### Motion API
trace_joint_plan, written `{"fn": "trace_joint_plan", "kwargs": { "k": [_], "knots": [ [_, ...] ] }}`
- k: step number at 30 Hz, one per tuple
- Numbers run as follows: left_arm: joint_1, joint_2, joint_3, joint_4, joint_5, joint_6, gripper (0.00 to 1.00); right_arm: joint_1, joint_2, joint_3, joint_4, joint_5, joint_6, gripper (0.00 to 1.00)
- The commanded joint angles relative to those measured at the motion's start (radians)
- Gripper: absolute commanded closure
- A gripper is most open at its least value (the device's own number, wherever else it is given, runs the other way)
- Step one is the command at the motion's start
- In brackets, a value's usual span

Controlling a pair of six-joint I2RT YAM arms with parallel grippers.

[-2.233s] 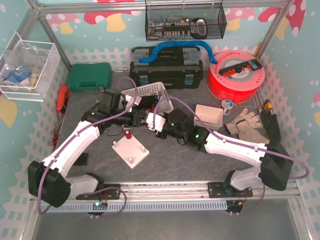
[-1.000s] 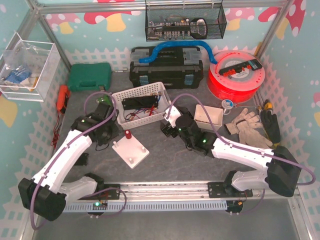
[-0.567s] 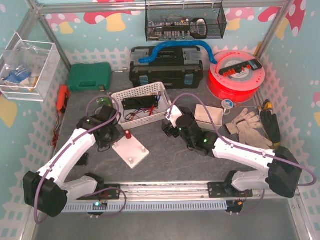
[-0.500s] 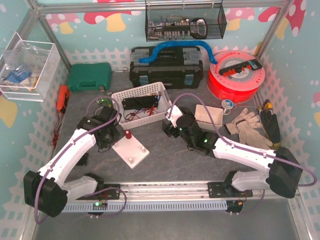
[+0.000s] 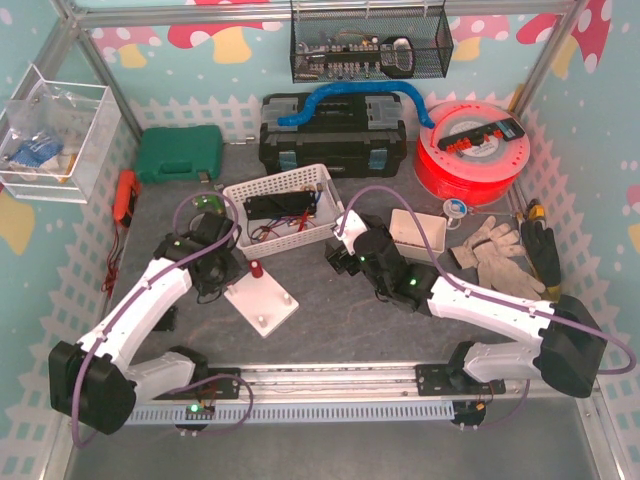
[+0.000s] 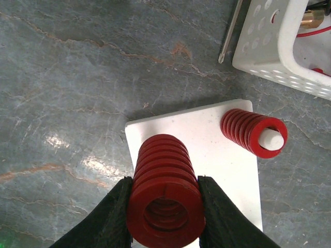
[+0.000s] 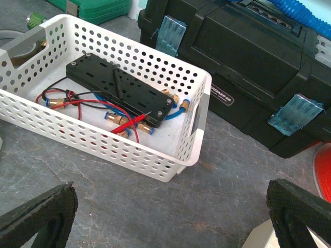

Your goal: Install the large spring

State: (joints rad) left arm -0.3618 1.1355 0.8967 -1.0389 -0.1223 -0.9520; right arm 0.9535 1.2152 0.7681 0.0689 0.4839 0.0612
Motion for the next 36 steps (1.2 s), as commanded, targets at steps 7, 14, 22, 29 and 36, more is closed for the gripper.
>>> {"fn": "trace_joint_plan", "kwargs": {
  "k": [7,14,22,29,36],
  "knots": [
    [0.014,0.007,0.001,-0.008,0.074,0.046,1.00,-0.006,-0.022,0.023,-0.023,0.034,0.022,0.01],
    [0.015,0.020,0.032,-0.071,0.026,0.075,1.00,-0.005,-0.007,0.026,-0.028,0.035,0.019,0.01],
    [0.018,0.034,0.029,-0.049,0.028,0.069,1.00,-0.005,-0.007,0.029,-0.031,0.033,0.016,0.01],
    [0.020,0.061,0.011,0.000,0.038,0.074,0.87,-0.006,-0.007,0.032,-0.036,0.031,0.024,0.01],
    [0.024,0.087,-0.004,0.014,0.029,0.047,0.74,-0.013,0.028,0.091,-0.140,0.069,0.133,0.01]
  ]
}}
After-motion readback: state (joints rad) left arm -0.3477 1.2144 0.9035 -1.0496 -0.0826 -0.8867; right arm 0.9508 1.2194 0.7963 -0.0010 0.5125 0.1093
